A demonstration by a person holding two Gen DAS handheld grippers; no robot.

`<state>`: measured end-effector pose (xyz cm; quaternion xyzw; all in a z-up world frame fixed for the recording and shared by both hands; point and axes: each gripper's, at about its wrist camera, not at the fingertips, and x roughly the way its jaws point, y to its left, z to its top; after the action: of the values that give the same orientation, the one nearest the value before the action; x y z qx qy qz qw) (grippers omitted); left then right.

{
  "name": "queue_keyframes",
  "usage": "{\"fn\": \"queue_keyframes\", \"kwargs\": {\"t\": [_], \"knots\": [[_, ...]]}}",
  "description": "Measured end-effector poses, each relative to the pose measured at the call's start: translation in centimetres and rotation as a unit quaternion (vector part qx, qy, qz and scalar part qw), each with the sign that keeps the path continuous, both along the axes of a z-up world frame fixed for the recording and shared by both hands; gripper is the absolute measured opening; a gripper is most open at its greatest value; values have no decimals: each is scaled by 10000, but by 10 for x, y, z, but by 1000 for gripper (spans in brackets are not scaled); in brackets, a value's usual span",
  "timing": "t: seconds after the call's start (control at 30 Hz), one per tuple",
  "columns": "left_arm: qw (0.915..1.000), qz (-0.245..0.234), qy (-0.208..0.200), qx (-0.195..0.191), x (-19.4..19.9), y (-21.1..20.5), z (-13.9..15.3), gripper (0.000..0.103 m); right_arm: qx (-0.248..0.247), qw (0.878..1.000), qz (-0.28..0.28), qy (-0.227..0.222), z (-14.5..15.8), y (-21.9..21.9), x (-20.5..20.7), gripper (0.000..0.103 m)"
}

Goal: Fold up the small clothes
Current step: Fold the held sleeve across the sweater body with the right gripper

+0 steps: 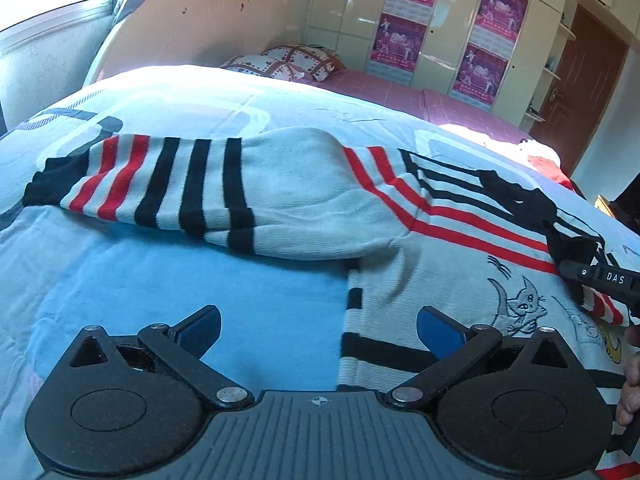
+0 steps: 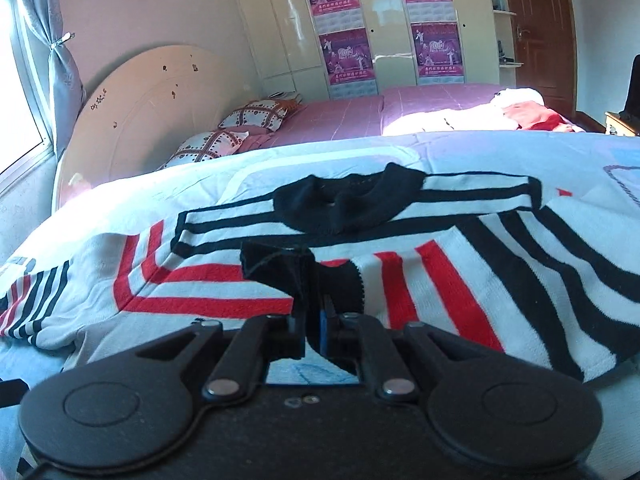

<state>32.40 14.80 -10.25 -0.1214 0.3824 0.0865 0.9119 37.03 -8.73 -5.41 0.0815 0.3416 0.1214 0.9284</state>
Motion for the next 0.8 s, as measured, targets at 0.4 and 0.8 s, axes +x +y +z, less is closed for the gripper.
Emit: {"fn": "queue_keyframes", "kwargs": {"t": [0.4, 0.8], "knots": [[9946, -444, -339, -873, 24, -11, 5, 103, -55, 9983, 523, -266, 2, 9, -13, 38], [9426, -1259, 144, -3088, 115, -113, -44, 65, 611, 9907, -1193, -212, 26, -119, -75, 56]]}}
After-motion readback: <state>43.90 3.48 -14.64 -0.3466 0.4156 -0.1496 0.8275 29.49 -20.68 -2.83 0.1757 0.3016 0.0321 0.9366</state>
